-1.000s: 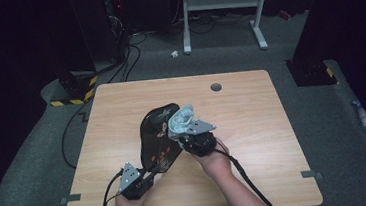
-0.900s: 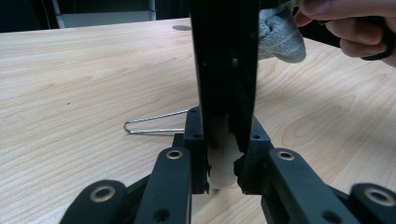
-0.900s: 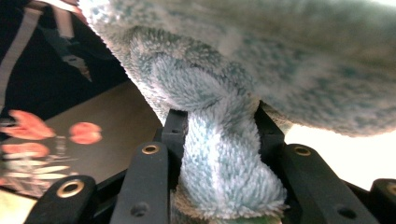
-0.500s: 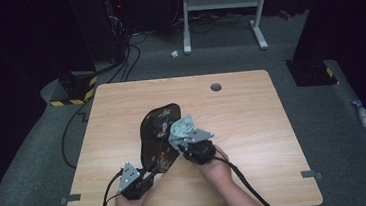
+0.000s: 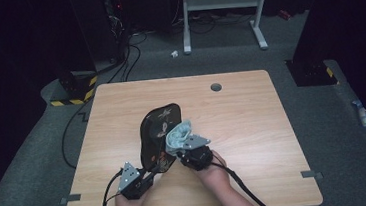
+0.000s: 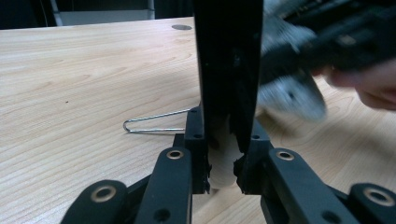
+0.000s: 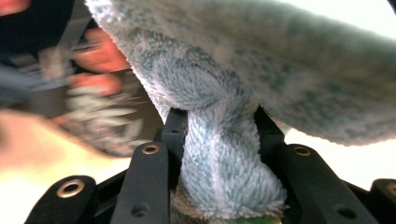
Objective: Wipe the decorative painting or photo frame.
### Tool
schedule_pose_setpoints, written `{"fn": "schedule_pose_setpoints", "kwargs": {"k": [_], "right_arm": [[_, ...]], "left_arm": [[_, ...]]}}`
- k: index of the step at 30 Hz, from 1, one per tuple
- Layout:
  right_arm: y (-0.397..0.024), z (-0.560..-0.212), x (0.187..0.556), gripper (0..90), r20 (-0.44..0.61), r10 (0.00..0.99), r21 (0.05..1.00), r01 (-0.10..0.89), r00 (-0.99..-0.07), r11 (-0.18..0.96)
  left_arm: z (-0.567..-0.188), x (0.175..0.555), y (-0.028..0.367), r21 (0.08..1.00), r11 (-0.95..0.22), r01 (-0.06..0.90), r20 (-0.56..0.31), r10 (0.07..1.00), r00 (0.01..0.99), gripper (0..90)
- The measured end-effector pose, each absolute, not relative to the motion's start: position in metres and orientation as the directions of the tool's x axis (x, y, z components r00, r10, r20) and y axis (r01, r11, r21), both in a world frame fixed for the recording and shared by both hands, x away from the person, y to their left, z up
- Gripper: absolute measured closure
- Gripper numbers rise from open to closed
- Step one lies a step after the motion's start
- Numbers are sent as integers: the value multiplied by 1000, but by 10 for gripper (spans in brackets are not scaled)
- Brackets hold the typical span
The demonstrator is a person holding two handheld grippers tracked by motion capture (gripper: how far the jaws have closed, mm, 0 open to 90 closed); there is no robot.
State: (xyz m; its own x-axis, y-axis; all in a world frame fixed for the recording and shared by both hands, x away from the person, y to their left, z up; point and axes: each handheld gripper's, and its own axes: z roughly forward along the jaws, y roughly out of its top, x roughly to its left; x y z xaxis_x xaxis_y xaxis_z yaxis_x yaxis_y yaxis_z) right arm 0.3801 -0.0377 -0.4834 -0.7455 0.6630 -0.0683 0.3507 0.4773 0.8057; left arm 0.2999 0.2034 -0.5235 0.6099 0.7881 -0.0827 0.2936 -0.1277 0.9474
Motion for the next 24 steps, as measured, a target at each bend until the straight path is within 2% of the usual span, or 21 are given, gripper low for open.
{"fn": "schedule_pose_setpoints", "kwargs": {"k": [5, 10, 21, 24], "right_arm": [[-57, -481, 410, 654, -48, 739, 809, 408, -672, 423], [-64, -485, 425, 655, -47, 763, 795, 438, -645, 420], [-51, -511, 410, 656, -38, 726, 753, 459, -686, 473], [-45, -515, 396, 657, -49, 694, 747, 435, -719, 503]], "left_arm": [[-524, 300, 204, 947, -129, 294, -83, 788, 611, 775], [-524, 300, 204, 947, -128, 294, -83, 787, 611, 775], [-524, 301, 204, 946, -120, 301, -94, 788, 608, 774], [-524, 301, 204, 946, -118, 302, -95, 790, 606, 777]]}}
